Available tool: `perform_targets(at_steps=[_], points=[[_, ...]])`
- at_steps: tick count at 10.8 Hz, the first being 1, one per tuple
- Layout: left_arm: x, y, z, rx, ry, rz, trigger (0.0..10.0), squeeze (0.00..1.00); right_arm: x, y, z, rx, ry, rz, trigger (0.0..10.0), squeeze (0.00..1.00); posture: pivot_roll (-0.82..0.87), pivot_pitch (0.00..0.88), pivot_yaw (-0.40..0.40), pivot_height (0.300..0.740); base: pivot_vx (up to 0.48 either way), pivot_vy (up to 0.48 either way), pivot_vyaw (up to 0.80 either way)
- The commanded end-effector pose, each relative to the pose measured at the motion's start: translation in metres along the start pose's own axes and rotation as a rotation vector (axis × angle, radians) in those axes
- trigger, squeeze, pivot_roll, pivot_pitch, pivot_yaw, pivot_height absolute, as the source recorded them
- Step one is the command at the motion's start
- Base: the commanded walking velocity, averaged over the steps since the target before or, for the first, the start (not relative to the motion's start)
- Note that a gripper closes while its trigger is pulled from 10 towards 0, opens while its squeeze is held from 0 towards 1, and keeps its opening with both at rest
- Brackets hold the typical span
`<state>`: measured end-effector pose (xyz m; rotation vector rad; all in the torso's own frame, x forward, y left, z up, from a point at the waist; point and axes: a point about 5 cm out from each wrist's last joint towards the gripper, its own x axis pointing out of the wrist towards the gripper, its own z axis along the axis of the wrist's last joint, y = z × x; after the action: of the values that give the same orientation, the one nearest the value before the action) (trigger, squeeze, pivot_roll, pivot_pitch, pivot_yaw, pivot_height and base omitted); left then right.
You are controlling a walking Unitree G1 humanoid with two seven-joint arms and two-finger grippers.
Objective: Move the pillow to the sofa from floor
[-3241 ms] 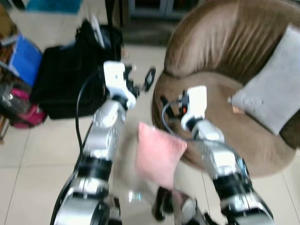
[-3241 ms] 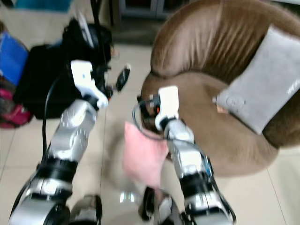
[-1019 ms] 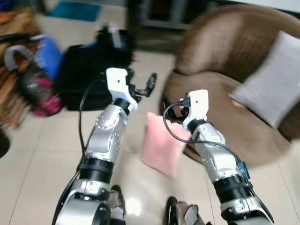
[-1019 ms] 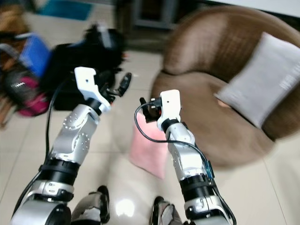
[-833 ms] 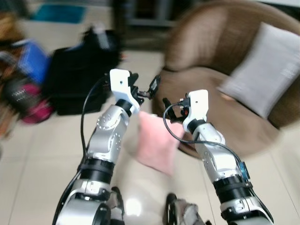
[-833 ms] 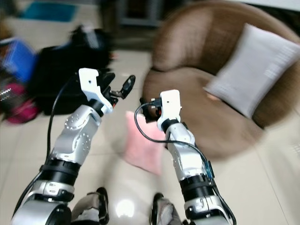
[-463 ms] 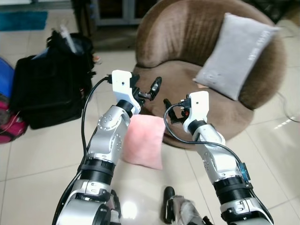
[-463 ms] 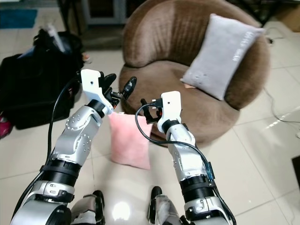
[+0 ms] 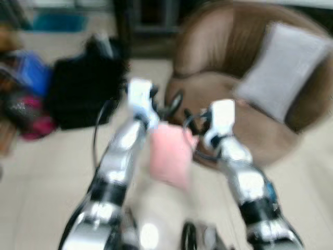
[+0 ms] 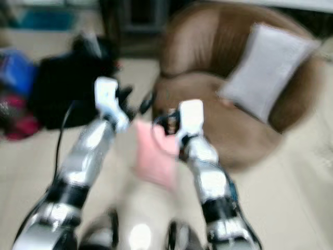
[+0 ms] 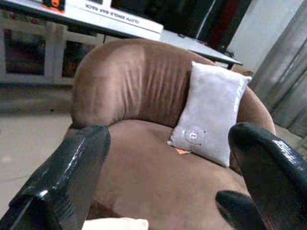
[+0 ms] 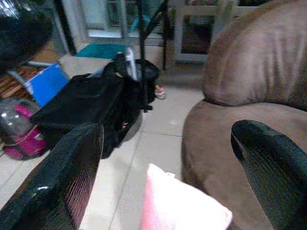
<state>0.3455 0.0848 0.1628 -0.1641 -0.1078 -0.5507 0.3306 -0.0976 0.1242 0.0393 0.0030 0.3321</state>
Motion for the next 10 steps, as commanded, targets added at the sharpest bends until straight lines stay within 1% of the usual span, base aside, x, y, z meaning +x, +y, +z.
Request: perform_targets(at_steps=[1, 4, 6, 8, 10], points=[[0.0014, -0.0055, 0.0014, 0.043, 0.007, -0.044, 10.0, 0.00, -0.0012, 0.0003, -0.0002, -0.004, 0.000, 0.002, 10.0, 0.00, 0.12, 0.248, -0.100, 0.740, 0.000, 0.480, 0.00], [0.0005, -0.0059, -0.0006, 0.029, 0.020, -0.057, 10.0, 0.00, -0.0022, 0.0020, -0.0006, -0.005, 0.000, 0.013, 10.0, 0.00, 0.12, 0.253, -0.099, 0.740, 0.000, 0.480, 0.00], [-0.0010, -0.0082, -0.0018, 0.038, 0.021, -0.081, 10.0, 0.00, -0.0036, 0.0035, -0.0016, -0.007, 0.000, 0.019, 10.0, 0.00, 0.12, 0.256, -0.098, 0.740, 0.000, 0.480, 0.00], [-0.0013, -0.0076, -0.0041, -0.009, 0.039, -0.086, 10.0, 0.00, -0.0051, 0.0067, -0.0002, -0.022, -0.022, 0.048, 10.0, 0.00, 0.12, 0.260, -0.097, 0.740, 0.000, 0.441, 0.00], [-0.0031, -0.0063, -0.0072, -0.007, 0.061, -0.075, 10.0, 0.00, -0.0078, 0.0087, -0.0008, -0.021, -0.032, 0.069, 10.0, 0.00, 0.12, 0.260, -0.097, 0.740, 0.337, 0.341, 0.00]])
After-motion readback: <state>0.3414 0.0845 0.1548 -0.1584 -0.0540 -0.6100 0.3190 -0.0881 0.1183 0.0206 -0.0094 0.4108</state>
